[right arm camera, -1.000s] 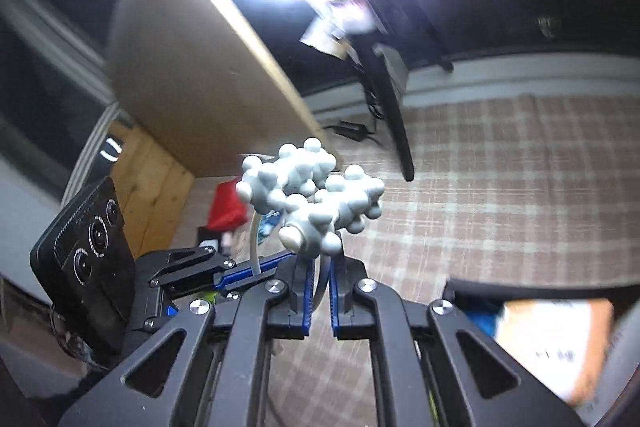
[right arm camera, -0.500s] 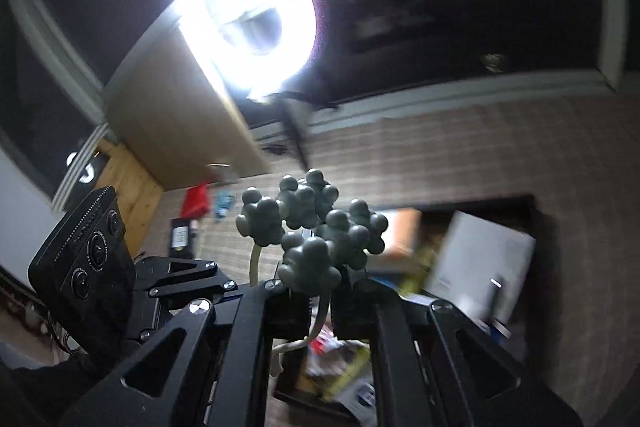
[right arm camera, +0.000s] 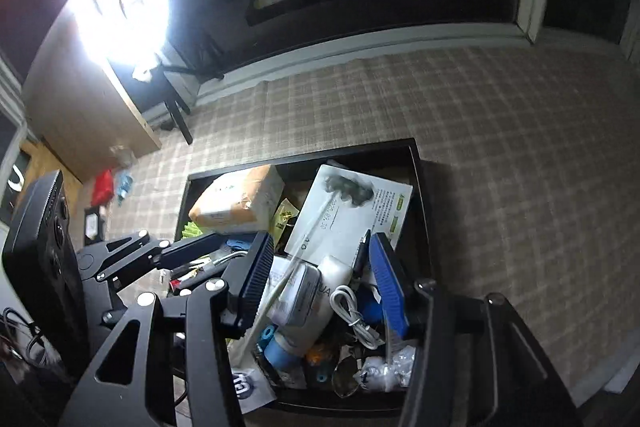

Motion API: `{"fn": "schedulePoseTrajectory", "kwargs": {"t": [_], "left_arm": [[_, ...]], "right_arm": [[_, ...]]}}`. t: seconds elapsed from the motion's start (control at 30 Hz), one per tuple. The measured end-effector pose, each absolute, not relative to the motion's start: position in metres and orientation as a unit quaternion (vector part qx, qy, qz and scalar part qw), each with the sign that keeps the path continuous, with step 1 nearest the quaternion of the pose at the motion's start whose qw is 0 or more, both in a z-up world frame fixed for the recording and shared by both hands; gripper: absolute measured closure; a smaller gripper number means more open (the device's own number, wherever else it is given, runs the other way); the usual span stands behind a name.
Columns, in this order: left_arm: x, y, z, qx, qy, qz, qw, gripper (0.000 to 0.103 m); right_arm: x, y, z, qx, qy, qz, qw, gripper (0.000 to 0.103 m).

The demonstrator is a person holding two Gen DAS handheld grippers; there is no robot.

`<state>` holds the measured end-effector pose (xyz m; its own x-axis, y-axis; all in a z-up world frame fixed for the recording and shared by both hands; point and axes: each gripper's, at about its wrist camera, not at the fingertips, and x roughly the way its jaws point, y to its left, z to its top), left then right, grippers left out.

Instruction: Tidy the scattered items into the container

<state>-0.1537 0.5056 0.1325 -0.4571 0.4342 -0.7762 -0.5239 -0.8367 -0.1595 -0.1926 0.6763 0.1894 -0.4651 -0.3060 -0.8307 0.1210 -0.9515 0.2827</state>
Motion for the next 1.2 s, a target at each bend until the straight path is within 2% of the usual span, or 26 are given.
{"fn": "schedulePoseTrajectory", "kwargs": {"t": [0.17, 0.23, 0.37, 0.43, 0.57, 0.67, 0.73, 0.97, 1.2], "left_arm": [[-0.144, 0.476, 0.145, -0.423, 0.042, 0.869, 0.254, 0.074], [-0.138, 0.461, 0.152, -0.414, 0.038, 0.877, 0.242, 0.068], [-0.131, 0.437, 0.159, -0.4, 0.037, 0.89, 0.214, 0.061], [-0.122, 0.421, 0.16, -0.398, 0.034, 0.895, 0.197, 0.054], [-0.103, 0.388, 0.157, -0.409, 0.025, 0.897, 0.163, 0.051], [-0.083, 0.357, 0.157, -0.413, 0.009, 0.902, 0.125, 0.048], [-0.071, 0.339, 0.158, -0.415, -0.004, 0.904, 0.103, 0.04], [-0.027, 0.277, 0.174, -0.405, -0.017, 0.914, 0.023, 0.027], [0.008, 0.221, 0.188, -0.4, 0.007, 0.915, -0.051, 0.025]], "right_arm": [[-0.182, 0.694, 0.188, 0.49, -0.123, -0.853, 0.13, 0.053], [-0.174, 0.696, 0.191, 0.478, -0.125, -0.859, 0.132, 0.053], [-0.158, 0.696, 0.198, 0.45, -0.135, -0.872, 0.14, 0.038], [-0.15, 0.691, 0.202, 0.44, -0.131, -0.876, 0.145, 0.037], [-0.135, 0.675, 0.204, 0.427, -0.125, -0.882, 0.157, 0.035], [-0.123, 0.653, 0.204, 0.417, -0.112, -0.886, 0.172, 0.03], [-0.116, 0.631, 0.2, 0.415, -0.093, -0.886, 0.183, 0.028], [-0.098, 0.549, 0.18, 0.433, -0.034, -0.874, 0.217, 0.027], [-0.063, 0.472, 0.186, 0.404, -0.021, -0.889, 0.214, 0.027]]}}
